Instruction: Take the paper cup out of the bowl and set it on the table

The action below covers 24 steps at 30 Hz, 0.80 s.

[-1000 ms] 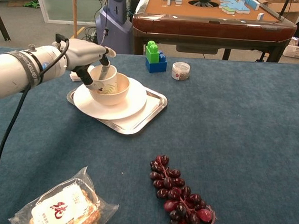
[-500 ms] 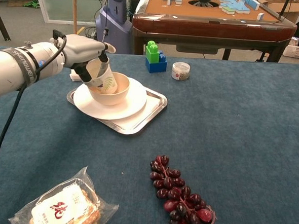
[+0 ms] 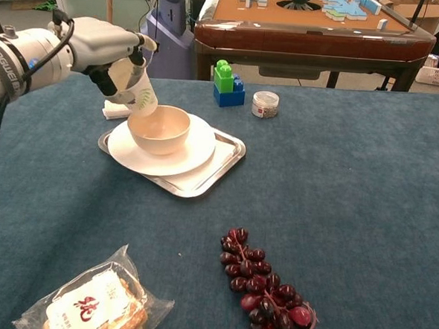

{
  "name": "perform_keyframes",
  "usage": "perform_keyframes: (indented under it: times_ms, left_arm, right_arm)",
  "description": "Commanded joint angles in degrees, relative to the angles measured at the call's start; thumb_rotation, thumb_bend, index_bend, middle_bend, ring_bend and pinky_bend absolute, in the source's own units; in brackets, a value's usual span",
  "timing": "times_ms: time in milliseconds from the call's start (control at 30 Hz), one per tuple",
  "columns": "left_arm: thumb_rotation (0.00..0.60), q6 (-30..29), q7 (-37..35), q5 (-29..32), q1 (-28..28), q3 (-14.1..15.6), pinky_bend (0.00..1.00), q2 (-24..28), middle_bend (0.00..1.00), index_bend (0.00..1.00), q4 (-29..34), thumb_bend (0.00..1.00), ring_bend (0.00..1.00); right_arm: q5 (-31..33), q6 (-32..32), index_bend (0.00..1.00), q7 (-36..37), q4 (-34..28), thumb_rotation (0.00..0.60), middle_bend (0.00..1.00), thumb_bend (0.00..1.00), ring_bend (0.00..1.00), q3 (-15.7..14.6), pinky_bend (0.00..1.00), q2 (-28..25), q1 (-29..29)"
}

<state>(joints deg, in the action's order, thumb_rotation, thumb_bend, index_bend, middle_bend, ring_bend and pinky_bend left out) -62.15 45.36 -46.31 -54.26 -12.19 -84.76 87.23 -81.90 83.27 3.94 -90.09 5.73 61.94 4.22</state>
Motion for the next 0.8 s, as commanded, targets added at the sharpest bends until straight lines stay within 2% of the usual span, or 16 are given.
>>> perform_keyframes:
  times_ms: [33, 367, 800]
  left_arm:
    - [0.600, -1.2, 1.7, 1.0, 0.3, -0.1, 0.17, 2.1, 0.04, 0.61, 2.2, 0.35, 0.00]
    - [0.600, -1.3, 4.2, 4.4, 1.4, 1.6, 0.17, 7.0, 0.04, 0.61, 5.4, 0.35, 0.00]
    - [0.600, 1.1, -0.9, 6.6, 5.4, 4.6, 0.17, 8.6, 0.04, 0.61, 1.7, 0.35, 0.00]
  right_arm:
    - [0.0, 0.0, 0.57, -0.1, 0.0, 0.600, 0.49, 0.17, 0.35, 0.0, 0.22, 0.0, 0.0]
    - [0.0, -0.2, 0.57, -0.2, -0.1, 0.600, 0.49, 0.17, 0.35, -0.1, 0.22, 0.1, 0.0]
    - [0.6, -0.8, 0.57, -0.6, -0.3, 0.600, 0.49, 0.17, 0.35, -0.1, 0.22, 0.1, 0.2]
